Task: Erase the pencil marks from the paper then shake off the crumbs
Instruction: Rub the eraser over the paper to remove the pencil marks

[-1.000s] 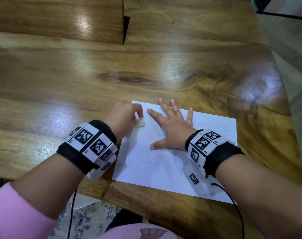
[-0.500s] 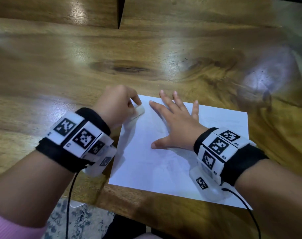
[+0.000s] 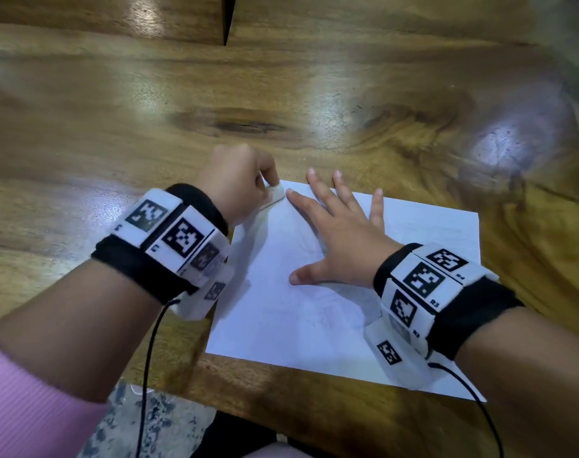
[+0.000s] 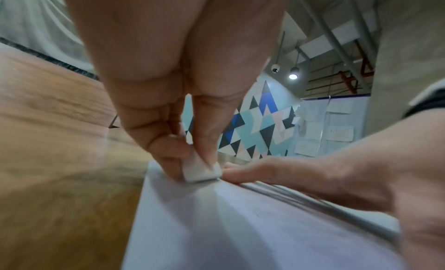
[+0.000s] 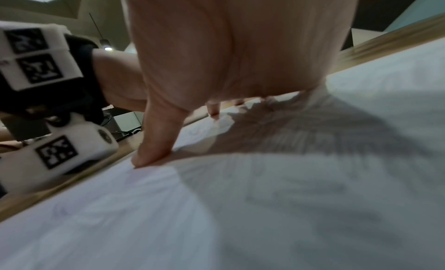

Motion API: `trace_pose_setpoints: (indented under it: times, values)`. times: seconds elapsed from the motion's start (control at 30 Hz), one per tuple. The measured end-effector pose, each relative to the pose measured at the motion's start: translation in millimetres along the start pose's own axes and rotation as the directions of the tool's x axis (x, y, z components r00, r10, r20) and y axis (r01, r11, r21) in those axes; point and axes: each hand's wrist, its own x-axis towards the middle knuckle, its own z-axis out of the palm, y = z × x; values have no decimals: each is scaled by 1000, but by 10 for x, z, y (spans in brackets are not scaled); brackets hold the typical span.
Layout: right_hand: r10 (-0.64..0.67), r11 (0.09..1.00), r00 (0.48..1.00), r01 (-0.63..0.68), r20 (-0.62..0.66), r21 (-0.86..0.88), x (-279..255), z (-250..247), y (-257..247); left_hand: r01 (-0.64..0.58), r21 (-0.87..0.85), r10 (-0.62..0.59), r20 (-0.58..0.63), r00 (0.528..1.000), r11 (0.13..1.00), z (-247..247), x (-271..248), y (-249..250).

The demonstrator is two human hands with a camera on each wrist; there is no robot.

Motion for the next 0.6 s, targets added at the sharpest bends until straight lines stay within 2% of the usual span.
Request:
trace_pose_setpoints:
  times: [0.07,0.17,0.2,0.33,0.37,0.43,0.53,0.6]
  values:
    - [2,1000,1000,-2,5,-1,1,-4,-2,-49,63,43,86,995,997,36,-128,-16]
    - [3,1000,1000,-3,9,-12,2,-5,0,-100,111,65,279,958,989,84,-407,-55]
    - [3,1000,1000,-3,9,-14,3,-7,-2,-93,100,64,268,961,991,82,-407,-54]
    - [6,1000,1000,-6,10,-11,-6,-16,-8,-38,36,38,4,999,999,55,-60,48]
    - [8,1000,1000,-8,13,-12,-9,-20,-11,-24,25,25,-6,1000,999,59,-21,65]
    - [7,1000,1000,-7,20,-12,-5,-20,-16,-38,52,36,49,998,998,64,-118,25]
    - [1,1000,1000,-1,21,-17,-5,-15,-2,-76,111,48,239,970,991,102,-431,-33]
    - [-2,1000,1000,2,17,-19,-5,-16,-4,-55,96,36,185,982,994,103,-401,-12]
